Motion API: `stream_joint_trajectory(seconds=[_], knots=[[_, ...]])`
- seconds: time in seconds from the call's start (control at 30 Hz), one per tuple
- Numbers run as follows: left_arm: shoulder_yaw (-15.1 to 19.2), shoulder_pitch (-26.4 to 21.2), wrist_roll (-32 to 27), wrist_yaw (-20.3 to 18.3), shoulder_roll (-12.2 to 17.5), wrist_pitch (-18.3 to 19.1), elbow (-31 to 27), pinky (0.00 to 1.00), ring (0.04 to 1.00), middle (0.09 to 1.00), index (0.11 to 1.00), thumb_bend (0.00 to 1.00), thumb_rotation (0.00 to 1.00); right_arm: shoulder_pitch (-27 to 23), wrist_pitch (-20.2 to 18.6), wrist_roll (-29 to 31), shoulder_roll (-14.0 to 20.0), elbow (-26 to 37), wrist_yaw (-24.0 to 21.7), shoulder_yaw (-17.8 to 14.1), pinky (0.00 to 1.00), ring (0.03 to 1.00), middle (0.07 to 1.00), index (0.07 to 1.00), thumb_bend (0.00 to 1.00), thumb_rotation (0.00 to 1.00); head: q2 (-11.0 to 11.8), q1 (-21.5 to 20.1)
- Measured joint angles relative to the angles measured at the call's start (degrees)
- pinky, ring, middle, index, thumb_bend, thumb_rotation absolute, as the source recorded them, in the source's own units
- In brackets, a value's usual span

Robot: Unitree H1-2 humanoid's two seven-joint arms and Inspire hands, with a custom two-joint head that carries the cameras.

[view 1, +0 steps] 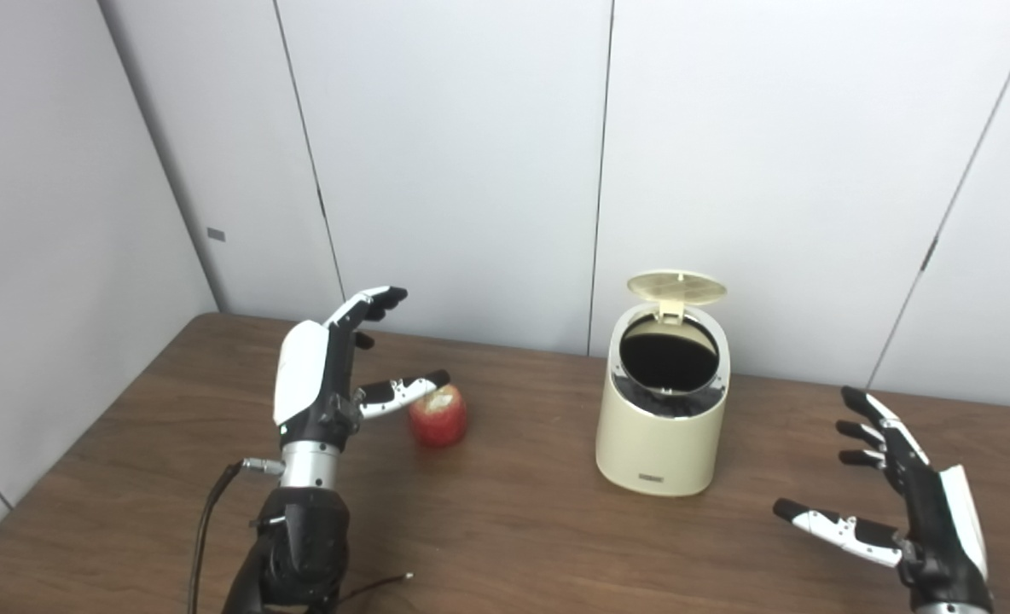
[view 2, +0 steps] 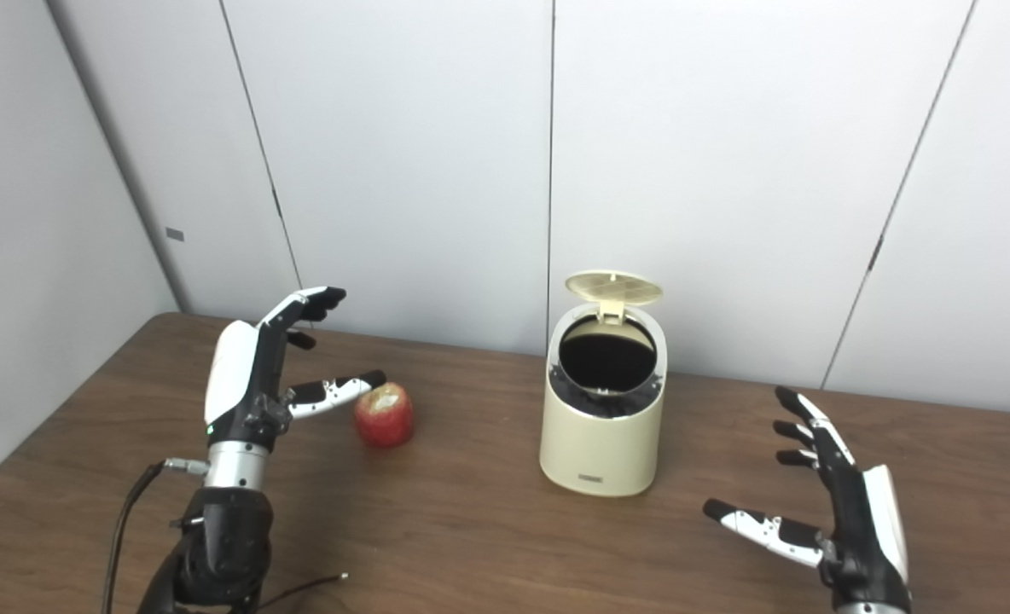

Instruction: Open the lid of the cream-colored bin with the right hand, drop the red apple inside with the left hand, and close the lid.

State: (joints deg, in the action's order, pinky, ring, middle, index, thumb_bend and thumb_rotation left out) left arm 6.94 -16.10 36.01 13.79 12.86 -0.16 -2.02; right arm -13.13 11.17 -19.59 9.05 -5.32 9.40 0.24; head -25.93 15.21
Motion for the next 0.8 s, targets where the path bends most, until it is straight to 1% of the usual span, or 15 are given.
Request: stream_joint_trajectory(seconds=[0.1,0.13,0.27,0.3,0.37,0.43,0.53,0.63,0.8], knots=[[-0.75,-0.36,1.09,-0.01,1.39,1.54,1.64,0.67,0.802,0.817,0.802,0.89,0.24,0.03,-0.22,-0.02,-0.02,0.39,-0.18,0.03,0.64,0.775,0.862,0.842,0.7,0.13,-0.09,0.0],[-0.93,-0.49,1.59,-0.14,1.72,2.2,2.32,0.7,0.826,0.836,0.826,0.9,0.28,0.06,-0.34,-0.09,-0.04,0.81,-0.22,0.05,0.63,0.773,0.863,0.843,0.7,0.12,-0.09,-0.09],[-2.32,-0.59,1.85,-1.36,2.46,5.0,3.99,0.74,0.862,0.85,0.847,0.93,0.32,0.11,-0.75,-0.54,-0.16,1.93,-0.26,0.1,0.63,0.775,0.865,0.845,0.69,0.13,-0.26,-0.18],[-2.72,-0.6,1.85,-1.48,2.5,5.57,4.16,0.76,0.875,0.852,0.852,0.94,0.34,0.13,-0.86,-0.61,-0.22,1.95,-0.29,0.1,0.63,0.776,0.867,0.851,0.67,0.13,-0.35,-0.26],[-3.38,-0.8,1.78,-2.58,2.57,6.78,4.5,0.79,0.904,0.862,0.86,0.96,0.37,0.19,-1.38,-0.58,-0.39,2.02,-0.32,0.06,0.64,0.777,0.865,0.865,0.64,0.16,-0.44,-0.35],[-4.13,-1.09,1.69,-3.21,2.6,7.91,5.64,0.8,0.914,0.86,0.864,0.98,0.39,0.39,-1.82,-0.33,-0.67,2.29,-0.36,0.0,0.65,0.785,0.868,0.877,0.62,0.16,-0.44,-0.35],[-5.0,-1.14,1.57,-3.71,2.58,9.05,7.22,0.79,0.916,0.858,0.867,0.98,0.41,0.88,-2.03,0.15,-1.01,3.2,-0.48,-0.02,0.66,0.788,0.868,0.882,0.61,0.17,-0.7,-0.79],[-5.79,-1.14,1.59,-3.53,2.61,9.13,8.57,0.79,0.915,0.854,0.869,0.99,0.44,1.04,-2.13,0.28,-1.0,3.21,-0.54,-0.11,0.67,0.787,0.869,0.883,0.6,0.19,-0.79,-0.79],[-7.48,-1.18,1.64,-2.59,2.71,8.81,13.73,0.79,0.897,0.84,0.865,0.97,0.43,1.11,-3.02,0.1,-1.03,3.65,-0.54,-0.13,0.67,0.791,0.869,0.876,0.58,0.23,-0.79,-0.79]])
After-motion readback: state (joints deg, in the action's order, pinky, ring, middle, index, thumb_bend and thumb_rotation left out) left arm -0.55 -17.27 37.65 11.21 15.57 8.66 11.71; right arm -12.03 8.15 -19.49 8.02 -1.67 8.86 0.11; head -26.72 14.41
